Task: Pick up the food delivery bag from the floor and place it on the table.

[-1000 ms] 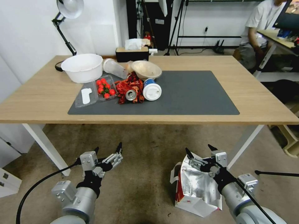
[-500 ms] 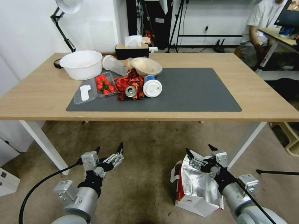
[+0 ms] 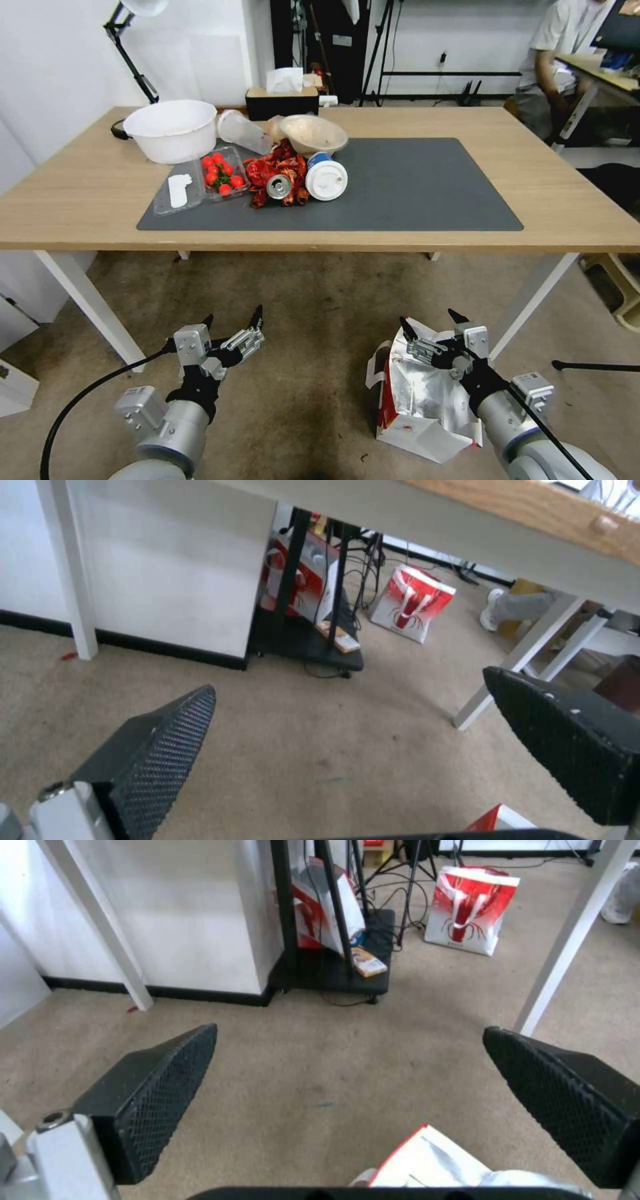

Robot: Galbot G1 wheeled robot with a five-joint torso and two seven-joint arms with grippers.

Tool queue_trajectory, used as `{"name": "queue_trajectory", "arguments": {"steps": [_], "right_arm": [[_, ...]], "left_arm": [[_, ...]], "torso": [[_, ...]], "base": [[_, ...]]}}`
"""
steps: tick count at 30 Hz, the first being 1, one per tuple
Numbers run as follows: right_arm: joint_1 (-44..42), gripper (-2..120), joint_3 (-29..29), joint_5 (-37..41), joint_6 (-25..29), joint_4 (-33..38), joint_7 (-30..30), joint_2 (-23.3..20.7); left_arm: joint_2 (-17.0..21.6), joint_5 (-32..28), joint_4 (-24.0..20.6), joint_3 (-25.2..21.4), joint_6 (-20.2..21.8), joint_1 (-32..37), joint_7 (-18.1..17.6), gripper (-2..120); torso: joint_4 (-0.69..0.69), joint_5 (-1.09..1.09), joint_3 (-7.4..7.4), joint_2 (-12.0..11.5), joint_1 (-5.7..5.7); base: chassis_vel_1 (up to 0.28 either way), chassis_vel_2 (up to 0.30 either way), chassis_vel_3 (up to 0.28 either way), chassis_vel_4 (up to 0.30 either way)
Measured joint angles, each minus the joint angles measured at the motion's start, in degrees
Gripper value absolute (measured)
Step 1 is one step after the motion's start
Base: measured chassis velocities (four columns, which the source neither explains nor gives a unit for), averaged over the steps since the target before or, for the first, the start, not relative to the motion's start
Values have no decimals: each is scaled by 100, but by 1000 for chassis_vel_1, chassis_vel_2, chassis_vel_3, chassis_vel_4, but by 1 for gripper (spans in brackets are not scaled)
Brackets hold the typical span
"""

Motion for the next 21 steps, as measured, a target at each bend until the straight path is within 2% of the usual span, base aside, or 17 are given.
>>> {"name": "queue_trajectory", "arguments": {"steps": [21], "right_arm": [[-18,100,16,-39,5,49,-31,14]], "left_arm": [[9,12,1,-22,-11,6,6,100]], "torso": [[0,0,-308,-493,-185]], "base": [[0,0,0,0]]}}
